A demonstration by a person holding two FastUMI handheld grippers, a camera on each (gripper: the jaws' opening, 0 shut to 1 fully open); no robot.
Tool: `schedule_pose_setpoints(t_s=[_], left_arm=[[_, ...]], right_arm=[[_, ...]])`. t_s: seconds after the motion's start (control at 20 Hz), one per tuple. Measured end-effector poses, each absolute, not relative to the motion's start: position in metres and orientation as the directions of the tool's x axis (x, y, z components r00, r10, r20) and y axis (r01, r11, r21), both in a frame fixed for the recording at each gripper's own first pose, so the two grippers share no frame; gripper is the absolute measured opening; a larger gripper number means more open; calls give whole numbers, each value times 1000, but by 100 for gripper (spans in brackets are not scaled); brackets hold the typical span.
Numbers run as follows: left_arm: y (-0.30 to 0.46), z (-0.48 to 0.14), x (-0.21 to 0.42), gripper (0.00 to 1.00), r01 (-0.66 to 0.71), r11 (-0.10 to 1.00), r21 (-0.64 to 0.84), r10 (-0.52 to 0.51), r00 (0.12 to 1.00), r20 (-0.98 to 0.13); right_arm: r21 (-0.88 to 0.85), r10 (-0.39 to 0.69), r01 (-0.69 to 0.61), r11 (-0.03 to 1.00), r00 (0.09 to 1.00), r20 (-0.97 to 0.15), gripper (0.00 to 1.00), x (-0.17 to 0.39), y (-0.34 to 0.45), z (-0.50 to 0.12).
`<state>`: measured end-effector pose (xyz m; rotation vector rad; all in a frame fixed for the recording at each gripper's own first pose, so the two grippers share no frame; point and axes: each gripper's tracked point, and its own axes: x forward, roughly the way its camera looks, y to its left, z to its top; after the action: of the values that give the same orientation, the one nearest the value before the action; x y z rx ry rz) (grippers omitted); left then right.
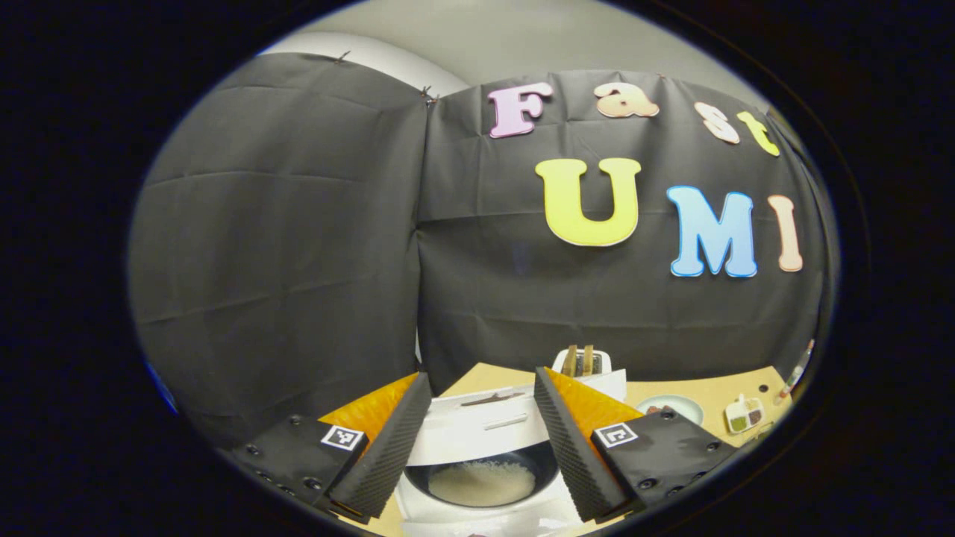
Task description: Close the left gripper, press the button to open the rice cooker; take a wooden spoon from the chopstick holder with the right hand, scoop a spoonful of rice and pour it into the rice cooker, then put the wooden spoon back into the chopstick holder.
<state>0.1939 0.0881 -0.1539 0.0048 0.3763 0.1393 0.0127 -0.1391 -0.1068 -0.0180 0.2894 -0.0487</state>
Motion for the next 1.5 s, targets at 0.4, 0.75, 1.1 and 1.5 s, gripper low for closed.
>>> schedule_pose_setpoints(t_s=[0.4, 0.75, 1.1, 1.5], left_arm=[[72, -200, 160, 95, -131, 991, 3, 119, 888, -445], [59, -260, 134, 97, -89, 996, 23, 87, 829, -553], [46, -285, 128, 97, -55, 998, 40, 68, 801, -594], [33, -261, 128, 97, 1, 1000, 21, 10, 866, -500]], right_arm=[[-17, -15, 10, 1000, 958, -287, 97, 20, -131, -111], [-19, -14, 9, 1000, 955, -296, 97, 20, -130, -114], [-44, -9, -5, 999, 949, -314, 97, 20, -122, -117], [-25, 42, -51, 998, 961, -274, 98, 24, -91, -97]])
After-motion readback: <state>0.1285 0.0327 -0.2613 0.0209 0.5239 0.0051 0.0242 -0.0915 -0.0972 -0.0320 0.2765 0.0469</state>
